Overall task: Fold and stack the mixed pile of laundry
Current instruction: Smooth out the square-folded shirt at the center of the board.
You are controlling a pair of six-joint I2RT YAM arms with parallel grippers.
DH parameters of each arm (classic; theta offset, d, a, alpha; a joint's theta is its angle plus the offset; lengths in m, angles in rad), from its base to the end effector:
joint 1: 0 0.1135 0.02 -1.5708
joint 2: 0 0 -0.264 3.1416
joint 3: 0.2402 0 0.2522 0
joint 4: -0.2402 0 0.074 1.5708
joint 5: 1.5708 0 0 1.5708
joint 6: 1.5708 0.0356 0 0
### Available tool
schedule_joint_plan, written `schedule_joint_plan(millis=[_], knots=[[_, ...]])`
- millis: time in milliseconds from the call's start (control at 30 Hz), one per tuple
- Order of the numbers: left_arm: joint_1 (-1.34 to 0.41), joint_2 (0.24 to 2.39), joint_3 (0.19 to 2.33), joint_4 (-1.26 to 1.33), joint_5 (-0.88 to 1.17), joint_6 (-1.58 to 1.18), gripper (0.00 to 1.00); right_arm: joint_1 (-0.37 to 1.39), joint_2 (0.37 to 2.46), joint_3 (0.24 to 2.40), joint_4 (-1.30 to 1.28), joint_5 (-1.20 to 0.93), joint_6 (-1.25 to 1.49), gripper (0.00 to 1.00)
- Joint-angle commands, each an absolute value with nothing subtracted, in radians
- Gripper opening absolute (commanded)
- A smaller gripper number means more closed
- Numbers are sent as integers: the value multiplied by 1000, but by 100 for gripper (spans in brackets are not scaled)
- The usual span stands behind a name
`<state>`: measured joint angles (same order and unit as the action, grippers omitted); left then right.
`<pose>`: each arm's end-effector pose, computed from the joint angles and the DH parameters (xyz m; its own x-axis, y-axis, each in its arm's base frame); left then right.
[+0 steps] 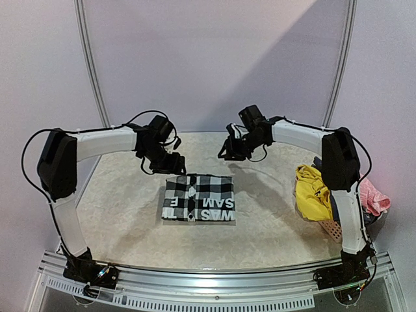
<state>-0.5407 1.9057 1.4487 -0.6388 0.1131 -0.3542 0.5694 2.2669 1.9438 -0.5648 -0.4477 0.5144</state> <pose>0.3435 -0.2109 0.2113 -0.9078 0.1431 -0.3941 0.2568 0.9328 -0.2528 0.4192 0.2866 0.2129 -0.9211 -0.0630 -0.3842 -0.3019 0.7385 0.6028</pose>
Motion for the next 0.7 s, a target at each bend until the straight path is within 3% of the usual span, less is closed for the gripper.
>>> schedule_joint_plan(millis=[0,300,667], knots=[[-553,1826,1451,-682,87,-372,69,576,2128,1910,-578,-416,519,35],[-641,1741,1338,-649,86,-414,68,648,1976,1627,-490,-406,582,33],[-701,1804,1281,-614,116,-434,67,683,2051,1558,-533,-376,586,29]])
